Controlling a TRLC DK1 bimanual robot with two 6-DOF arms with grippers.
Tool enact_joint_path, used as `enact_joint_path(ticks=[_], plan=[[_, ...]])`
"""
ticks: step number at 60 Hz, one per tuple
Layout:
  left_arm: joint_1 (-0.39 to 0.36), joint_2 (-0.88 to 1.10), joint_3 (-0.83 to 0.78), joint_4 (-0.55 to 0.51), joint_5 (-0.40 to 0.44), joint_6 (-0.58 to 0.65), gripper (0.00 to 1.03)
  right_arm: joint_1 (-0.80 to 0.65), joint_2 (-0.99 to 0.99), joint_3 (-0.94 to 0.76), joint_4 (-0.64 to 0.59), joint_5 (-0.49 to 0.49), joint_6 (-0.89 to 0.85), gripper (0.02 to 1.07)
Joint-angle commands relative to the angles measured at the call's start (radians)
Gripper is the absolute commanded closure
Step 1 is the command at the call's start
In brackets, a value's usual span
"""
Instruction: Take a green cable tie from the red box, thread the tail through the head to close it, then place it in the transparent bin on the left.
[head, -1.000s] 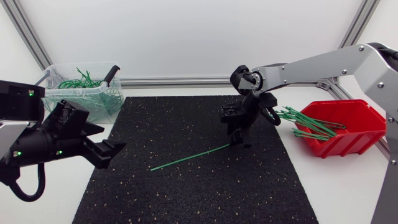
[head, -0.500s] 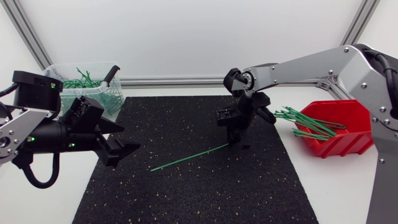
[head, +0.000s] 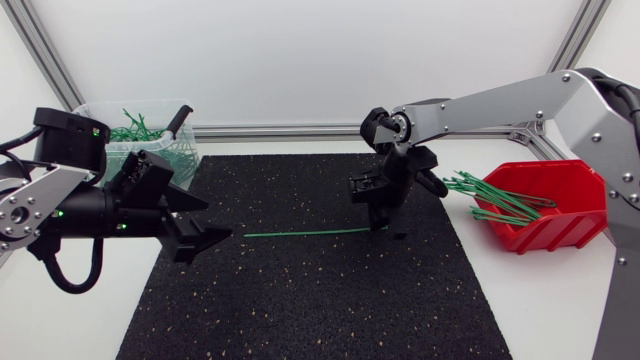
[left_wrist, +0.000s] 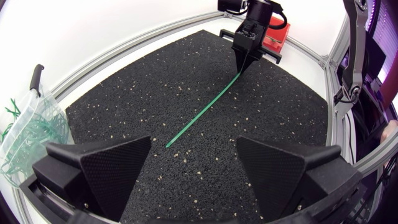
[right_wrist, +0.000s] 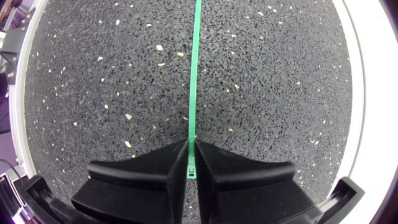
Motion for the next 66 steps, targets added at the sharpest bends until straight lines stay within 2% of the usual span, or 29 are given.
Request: enact_joint_path(ticks=[1,22,34,45,52,56,66], plan=[[-0.006,0.024,0.050,-0.024,0.033,0.027,0.08,0.013,-0.087,-0.054,0.019,0.010,-0.036,0.96],[-0.009,0.047,0.095,-0.067,0.142,0.027,0.12,0.096,-0.380,-0.275,0.209,0.085,-0.070,0.95],[-0.029,0.064,0.133,-0.109,0.185,0.027,0.12,0.196,-0.543,-0.333,0.221,0.165,-0.074,0.94],[-0.044,0.065,0.202,-0.248,0.268,0.117,0.12,0.294,-0.638,-0.362,0.223,0.235,-0.067,0.94],[-0.061,0.091,0.253,-0.320,0.285,0.146,0.12,0.360,-0.678,-0.381,0.232,0.291,-0.067,0.94],[-0.063,0.129,0.307,-0.403,0.308,0.199,0.11,0.388,-0.695,-0.384,0.240,0.311,-0.070,0.94],[-0.064,0.154,0.359,-0.428,0.331,0.223,0.11,0.447,-0.727,-0.387,0.246,0.352,-0.080,0.94]])
